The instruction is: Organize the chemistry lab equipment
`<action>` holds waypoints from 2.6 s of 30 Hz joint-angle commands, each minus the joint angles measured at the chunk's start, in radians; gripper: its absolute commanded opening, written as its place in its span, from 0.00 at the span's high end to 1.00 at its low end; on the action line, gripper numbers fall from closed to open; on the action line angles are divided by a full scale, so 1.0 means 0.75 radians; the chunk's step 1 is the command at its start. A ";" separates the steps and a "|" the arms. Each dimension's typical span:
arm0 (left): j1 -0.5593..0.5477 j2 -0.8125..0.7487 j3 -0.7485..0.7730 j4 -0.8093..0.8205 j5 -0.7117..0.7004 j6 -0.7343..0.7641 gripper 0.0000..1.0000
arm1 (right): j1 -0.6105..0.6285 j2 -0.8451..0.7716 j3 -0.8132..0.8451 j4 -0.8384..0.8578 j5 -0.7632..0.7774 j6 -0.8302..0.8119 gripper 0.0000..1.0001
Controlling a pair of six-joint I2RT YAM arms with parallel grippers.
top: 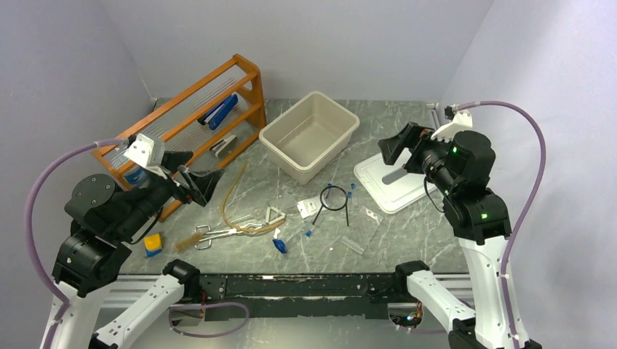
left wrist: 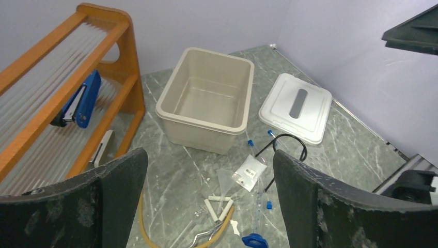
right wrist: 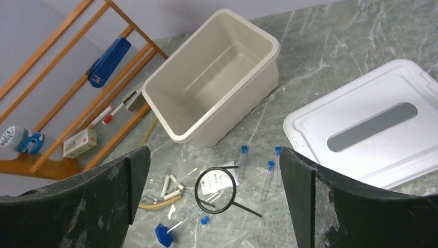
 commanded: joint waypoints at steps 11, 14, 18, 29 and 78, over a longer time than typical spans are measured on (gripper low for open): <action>0.021 0.042 -0.256 0.337 0.783 -0.072 0.05 | -0.014 -0.024 -0.277 -0.060 -0.043 -0.045 0.07; 0.021 0.069 -0.318 0.419 0.808 -0.114 0.05 | -0.013 0.009 -0.342 -0.072 -0.093 -0.072 0.08; 0.020 0.086 -0.413 0.592 0.827 -0.210 0.10 | 0.006 0.090 -0.387 -0.057 -0.024 -0.057 0.10; 0.019 0.101 -0.595 0.833 0.647 -0.241 0.13 | 0.274 0.336 -0.447 0.099 0.158 0.023 0.23; 0.019 0.204 -0.572 0.612 0.223 -0.142 0.10 | 0.640 0.424 -0.260 0.176 0.468 0.100 1.00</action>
